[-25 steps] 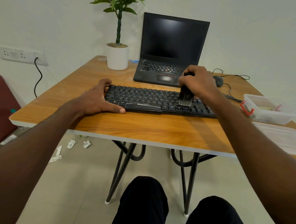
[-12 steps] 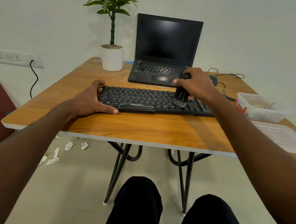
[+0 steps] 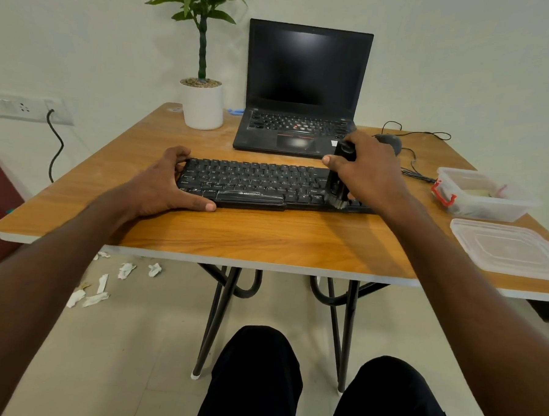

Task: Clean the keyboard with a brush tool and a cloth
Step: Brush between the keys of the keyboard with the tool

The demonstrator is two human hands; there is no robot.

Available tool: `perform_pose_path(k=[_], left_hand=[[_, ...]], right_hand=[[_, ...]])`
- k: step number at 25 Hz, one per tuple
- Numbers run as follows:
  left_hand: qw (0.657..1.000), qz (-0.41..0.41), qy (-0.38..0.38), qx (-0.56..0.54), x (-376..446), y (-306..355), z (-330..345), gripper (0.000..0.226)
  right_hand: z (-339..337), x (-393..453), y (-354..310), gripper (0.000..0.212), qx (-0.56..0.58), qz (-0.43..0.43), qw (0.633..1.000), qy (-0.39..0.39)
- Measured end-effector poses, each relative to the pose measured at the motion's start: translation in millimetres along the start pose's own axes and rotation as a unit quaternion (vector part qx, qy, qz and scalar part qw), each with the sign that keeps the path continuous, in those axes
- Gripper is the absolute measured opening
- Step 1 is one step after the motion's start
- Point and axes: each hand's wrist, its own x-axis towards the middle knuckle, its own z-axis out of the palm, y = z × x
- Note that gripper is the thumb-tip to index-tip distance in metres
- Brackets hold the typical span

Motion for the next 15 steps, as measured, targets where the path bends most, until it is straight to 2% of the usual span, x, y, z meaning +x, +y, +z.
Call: perform_pose_path(k=[2, 6, 8, 12, 15], left_hand=[[1.000, -0.003, 0.001, 0.004, 0.5, -1.8, -0.6, 0.149], [1.000, -0.004, 0.000, 0.005, 0.1, -1.1, -0.7, 0.149], [1.000, -0.004, 0.000, 0.006, 0.2, 0.1, -0.5, 0.148], [1.000, -0.006, 0.000, 0.004, -0.3, -1.4, -0.7, 0.149], [1.000, -0.004, -0.004, -0.003, -0.6, 0.7, 0.0, 0.148]], right_hand=[[-2.7, -8.2, 0.8, 0.040, 0.019, 0.000, 1.000, 0.010], [9.9, -14.3, -4.2, 0.038, 0.093, 0.008, 0.992, 0.086], [14.3, -15.9, -5.0, 0.037, 0.060, 0.008, 0.993, 0.102], [8.4, -10.4, -7.7, 0.036, 0.029, -0.004, 0.998, 0.063], [13.8, -13.6, -9.7, 0.039, 0.031, 0.008, 0.994, 0.109]])
